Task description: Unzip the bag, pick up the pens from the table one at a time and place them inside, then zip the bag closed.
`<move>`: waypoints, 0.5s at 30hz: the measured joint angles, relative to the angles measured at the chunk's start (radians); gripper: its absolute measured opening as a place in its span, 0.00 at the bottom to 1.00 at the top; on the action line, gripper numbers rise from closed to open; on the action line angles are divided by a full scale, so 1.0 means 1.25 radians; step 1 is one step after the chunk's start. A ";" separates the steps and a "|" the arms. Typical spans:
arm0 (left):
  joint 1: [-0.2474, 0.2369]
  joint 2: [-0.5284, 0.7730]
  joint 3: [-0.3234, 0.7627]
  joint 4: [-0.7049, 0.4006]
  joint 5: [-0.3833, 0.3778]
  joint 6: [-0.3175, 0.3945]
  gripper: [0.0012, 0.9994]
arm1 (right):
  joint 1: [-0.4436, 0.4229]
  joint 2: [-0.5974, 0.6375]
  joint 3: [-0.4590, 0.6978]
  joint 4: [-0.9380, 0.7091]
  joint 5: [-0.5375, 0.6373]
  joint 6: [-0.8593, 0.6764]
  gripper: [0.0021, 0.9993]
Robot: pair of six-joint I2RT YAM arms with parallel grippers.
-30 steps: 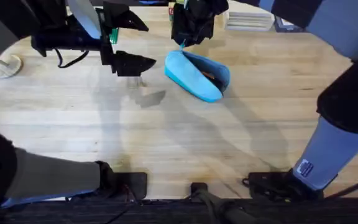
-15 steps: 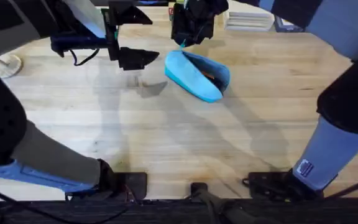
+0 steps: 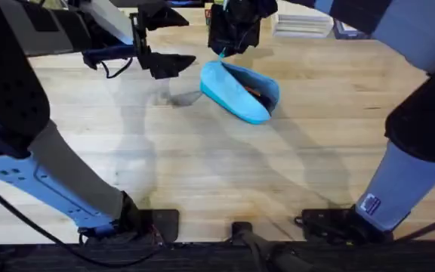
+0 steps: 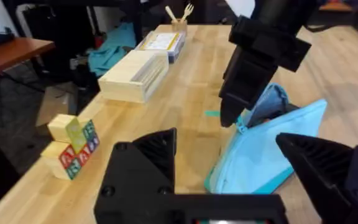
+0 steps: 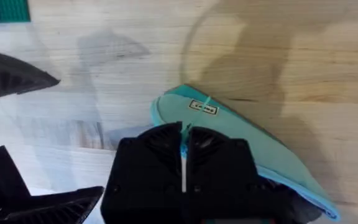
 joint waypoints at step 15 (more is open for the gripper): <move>-0.031 0.085 0.000 0.008 0.004 -0.041 0.99 | 0.000 0.000 0.000 0.000 0.000 0.000 0.03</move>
